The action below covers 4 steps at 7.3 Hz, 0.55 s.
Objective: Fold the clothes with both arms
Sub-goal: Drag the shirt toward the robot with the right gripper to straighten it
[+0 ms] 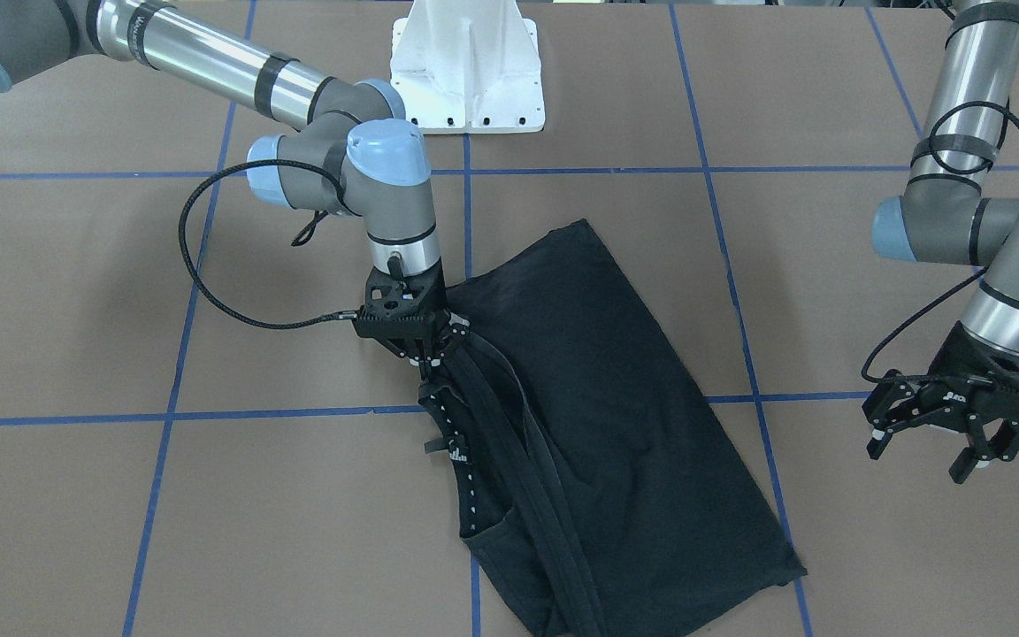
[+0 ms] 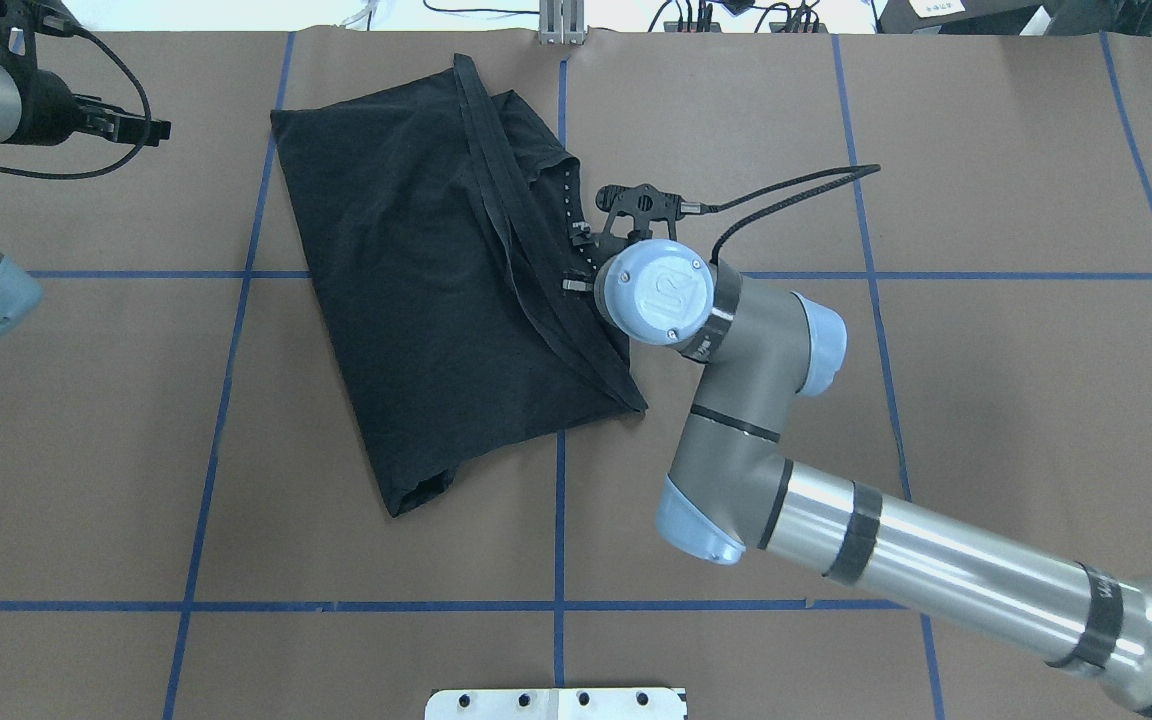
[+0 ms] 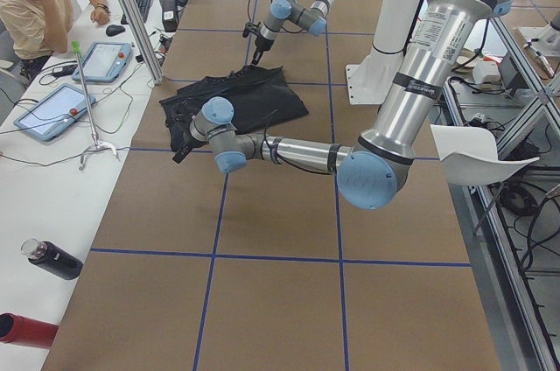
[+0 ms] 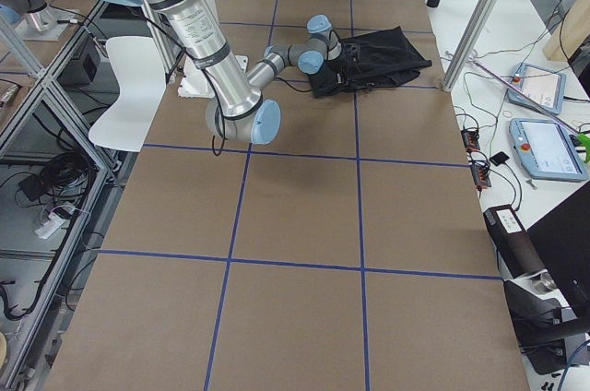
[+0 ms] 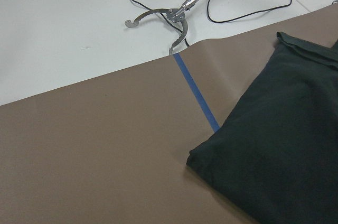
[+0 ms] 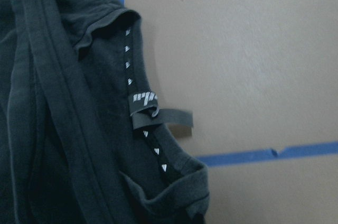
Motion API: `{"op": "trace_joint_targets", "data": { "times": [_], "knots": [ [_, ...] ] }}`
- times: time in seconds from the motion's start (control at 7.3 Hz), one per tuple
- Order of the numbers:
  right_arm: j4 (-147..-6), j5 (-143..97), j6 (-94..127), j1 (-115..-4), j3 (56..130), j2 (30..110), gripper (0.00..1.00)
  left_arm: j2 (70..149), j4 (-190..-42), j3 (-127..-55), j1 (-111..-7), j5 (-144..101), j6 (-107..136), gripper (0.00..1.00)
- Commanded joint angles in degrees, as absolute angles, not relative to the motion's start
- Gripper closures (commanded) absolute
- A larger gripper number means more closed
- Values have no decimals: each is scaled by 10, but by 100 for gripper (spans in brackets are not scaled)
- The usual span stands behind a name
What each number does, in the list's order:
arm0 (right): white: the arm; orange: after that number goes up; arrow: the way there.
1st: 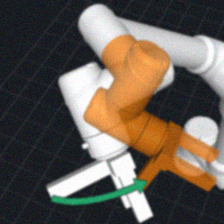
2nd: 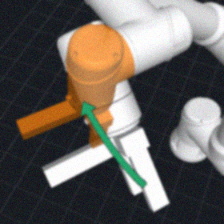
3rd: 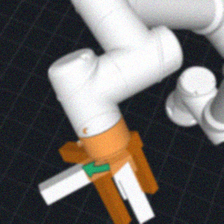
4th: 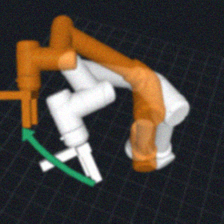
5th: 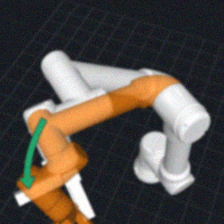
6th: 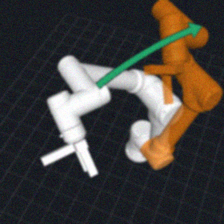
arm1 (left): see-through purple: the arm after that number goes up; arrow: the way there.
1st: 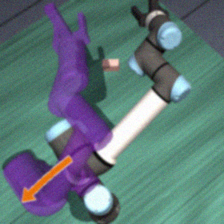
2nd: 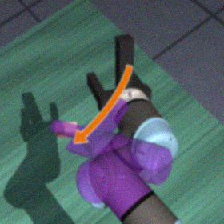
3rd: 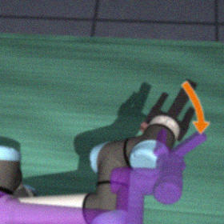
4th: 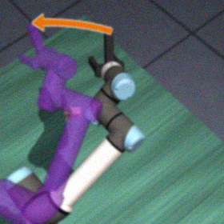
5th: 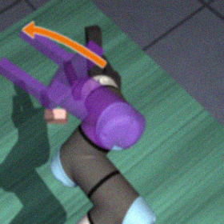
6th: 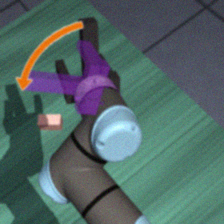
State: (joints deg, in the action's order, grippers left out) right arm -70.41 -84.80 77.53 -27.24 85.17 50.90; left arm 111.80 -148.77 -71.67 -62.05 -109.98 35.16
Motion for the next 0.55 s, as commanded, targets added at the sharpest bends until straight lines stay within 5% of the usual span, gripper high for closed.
{"op": "trace_joint_targets", "data": {
  "times": [0.0,0.41],
  "knots": [
    [-751,-794,799,-199,979,584,100,1118,-1498,-717,-618,-1100,360,0],
    [-787,-761,817,-155,1047,626,100,1118,-1499,-717,-614,-1100,360,0]
  ]
}}
